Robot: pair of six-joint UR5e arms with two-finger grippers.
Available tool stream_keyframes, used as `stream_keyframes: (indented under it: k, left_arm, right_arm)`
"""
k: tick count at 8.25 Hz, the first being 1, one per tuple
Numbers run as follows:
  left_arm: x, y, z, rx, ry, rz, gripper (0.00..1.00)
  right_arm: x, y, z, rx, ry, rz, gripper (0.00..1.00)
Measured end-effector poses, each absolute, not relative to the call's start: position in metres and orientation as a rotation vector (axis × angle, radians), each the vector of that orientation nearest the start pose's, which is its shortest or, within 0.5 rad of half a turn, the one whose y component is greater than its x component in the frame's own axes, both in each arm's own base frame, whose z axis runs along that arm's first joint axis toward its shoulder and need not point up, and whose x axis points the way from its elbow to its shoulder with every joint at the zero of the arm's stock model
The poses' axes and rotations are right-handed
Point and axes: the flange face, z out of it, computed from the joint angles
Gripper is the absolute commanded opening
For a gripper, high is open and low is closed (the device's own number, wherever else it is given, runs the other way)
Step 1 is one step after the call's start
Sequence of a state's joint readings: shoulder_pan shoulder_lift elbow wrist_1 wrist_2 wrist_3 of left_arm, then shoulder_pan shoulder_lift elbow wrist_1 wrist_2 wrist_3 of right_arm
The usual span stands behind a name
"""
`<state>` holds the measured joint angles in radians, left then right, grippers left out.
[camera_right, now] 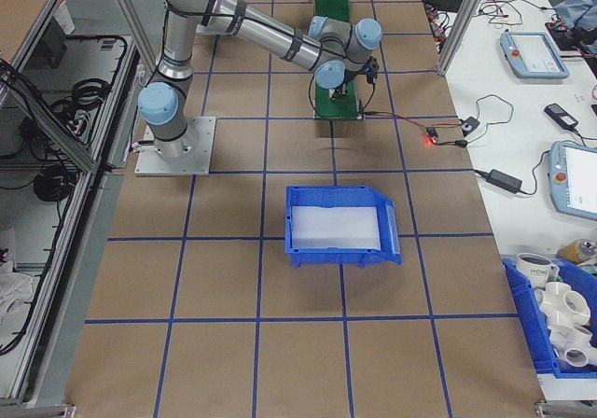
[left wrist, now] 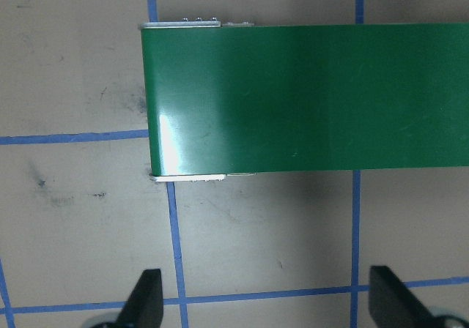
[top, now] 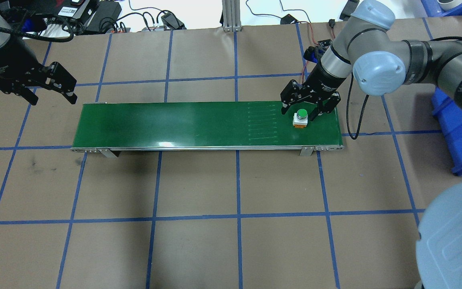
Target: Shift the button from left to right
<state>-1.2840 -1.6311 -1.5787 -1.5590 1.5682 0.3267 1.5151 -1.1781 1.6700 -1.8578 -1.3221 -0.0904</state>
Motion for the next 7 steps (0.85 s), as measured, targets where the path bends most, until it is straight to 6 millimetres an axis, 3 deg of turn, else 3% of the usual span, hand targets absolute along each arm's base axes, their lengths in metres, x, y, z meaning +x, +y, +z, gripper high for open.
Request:
stream_keyframes:
  k: [3, 5, 7]
  left_arm:
    - [0.017, -0.529, 0.455, 0.063, 3.159, 0.083, 1.00]
    - [0.017, -0.529, 0.455, 0.063, 3.160, 0.082, 1.00]
    - [0.017, -0.529, 0.455, 0.063, 3.160, 0.084, 1.00]
  right_arm:
    - [0.115, -0.597, 0.263, -0.068, 2.966, 0.254, 0.00]
    - [0.096, -0.614, 0.298, -0.060, 3.041, 0.170, 0.00]
    - [0.038, -0.624, 0.343, 0.035, 3.056, 0.087, 0.00]
